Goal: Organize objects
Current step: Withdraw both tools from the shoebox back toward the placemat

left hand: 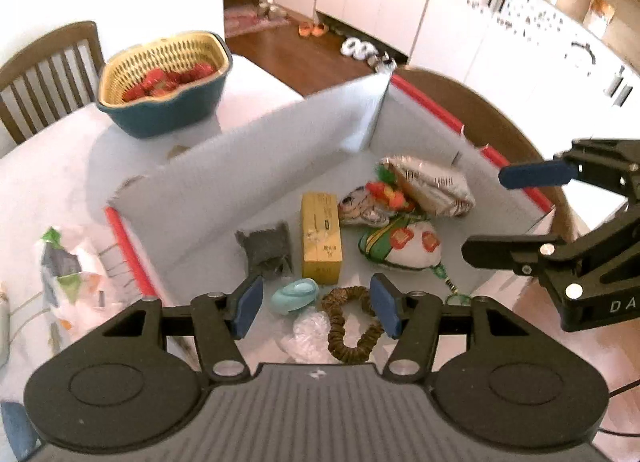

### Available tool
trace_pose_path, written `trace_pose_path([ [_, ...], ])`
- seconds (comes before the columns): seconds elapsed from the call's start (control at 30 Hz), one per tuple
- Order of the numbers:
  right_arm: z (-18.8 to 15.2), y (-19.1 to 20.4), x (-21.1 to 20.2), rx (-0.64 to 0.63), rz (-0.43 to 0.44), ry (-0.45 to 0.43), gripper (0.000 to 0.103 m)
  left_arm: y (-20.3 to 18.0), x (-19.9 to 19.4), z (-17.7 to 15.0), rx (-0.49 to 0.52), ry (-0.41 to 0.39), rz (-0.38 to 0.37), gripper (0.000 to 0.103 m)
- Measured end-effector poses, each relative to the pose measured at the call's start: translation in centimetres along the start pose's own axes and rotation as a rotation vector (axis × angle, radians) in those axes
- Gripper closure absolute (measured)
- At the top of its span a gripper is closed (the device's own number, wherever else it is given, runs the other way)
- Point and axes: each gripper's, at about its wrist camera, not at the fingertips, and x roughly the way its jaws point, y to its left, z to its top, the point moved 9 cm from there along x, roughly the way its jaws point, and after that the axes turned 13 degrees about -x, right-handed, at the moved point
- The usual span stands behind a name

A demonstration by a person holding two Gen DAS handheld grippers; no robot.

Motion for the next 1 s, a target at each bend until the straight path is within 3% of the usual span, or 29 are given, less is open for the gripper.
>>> trace_pose_path([
  [0.3, 1.5, 1.6, -3.2, 0.047, 0.017, -0.067, 0.022, 0.9, -5.4, 0.3, -0.041, -0.111, -0.019, 0.044],
  [0.4, 2.1, 2.5, -4.0, 0.057, 0.013, -0.087, 0.020, 1.7, -7.3, 0.2, -0.056, -0.141, -0.011, 0.038],
  [0.57, 3.4, 4.1, -5.0, 0.096, 0.022, -0.119, 0.015, 3.1, -9.8, 0.1, -0.072, -0.184, -0.012, 0.037],
  [0.67, 4.0, 5.2, -5.4, 0.123, 0.027, -0.134, 0.012, 4.3, -11.4, 0.0, -0.078, -0.212, -0.006, 0.027],
  [0.83, 5.4, 7.4, -6.0, 0.148, 0.021, -0.159, 0.008, 6.8, -14.0, -0.3, -0.090, -0.257, 0.001, 0.026],
  [0.93, 6.3, 9.0, -6.1, 0.157, 0.029, -0.168, 0.007, 8.7, -15.3, -0.6, -0.105, -0.274, 0.005, 0.018],
  [1.0, 6.8, 10.0, -6.0, 0.160, 0.031, -0.174, 0.006, 10.0, -16.0, -0.8, -0.118, -0.284, 0.004, 0.018],
])
